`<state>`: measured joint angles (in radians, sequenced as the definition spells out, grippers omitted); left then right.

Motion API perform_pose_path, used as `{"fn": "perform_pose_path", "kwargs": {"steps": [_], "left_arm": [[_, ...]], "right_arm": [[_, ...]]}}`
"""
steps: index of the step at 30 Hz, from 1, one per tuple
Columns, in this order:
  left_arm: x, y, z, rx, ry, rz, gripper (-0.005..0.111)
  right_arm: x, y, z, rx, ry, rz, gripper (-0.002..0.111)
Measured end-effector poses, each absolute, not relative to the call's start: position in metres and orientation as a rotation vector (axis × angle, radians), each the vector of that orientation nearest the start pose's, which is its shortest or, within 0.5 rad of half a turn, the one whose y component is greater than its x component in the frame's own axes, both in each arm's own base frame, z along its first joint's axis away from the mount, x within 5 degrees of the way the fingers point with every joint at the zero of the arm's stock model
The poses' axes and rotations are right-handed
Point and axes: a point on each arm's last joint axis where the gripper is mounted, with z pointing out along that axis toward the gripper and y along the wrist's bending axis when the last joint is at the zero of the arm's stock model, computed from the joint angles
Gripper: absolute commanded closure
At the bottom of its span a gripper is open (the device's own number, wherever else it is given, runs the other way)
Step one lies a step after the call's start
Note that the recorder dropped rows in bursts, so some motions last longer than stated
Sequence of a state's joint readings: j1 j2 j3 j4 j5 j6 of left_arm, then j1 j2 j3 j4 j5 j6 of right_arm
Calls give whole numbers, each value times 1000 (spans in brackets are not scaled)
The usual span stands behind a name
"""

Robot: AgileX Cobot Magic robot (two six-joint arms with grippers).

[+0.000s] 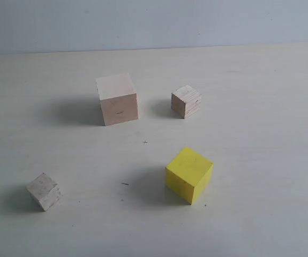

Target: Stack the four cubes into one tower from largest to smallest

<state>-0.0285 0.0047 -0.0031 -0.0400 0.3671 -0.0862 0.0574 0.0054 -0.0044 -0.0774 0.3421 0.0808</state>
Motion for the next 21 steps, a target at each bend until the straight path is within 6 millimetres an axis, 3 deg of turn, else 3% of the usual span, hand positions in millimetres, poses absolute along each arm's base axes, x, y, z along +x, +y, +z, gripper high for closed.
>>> {"fn": "perform_pose_path", "kwargs": {"steps": [17, 21], "left_arm": [[53, -2, 181, -50, 1851, -91, 107], [55, -2, 189, -40, 1754, -84, 107]], "right_arm": [[54, 1, 184, -27, 1826, 22, 108], [55, 1, 187, -29, 1785, 26, 108]]}}
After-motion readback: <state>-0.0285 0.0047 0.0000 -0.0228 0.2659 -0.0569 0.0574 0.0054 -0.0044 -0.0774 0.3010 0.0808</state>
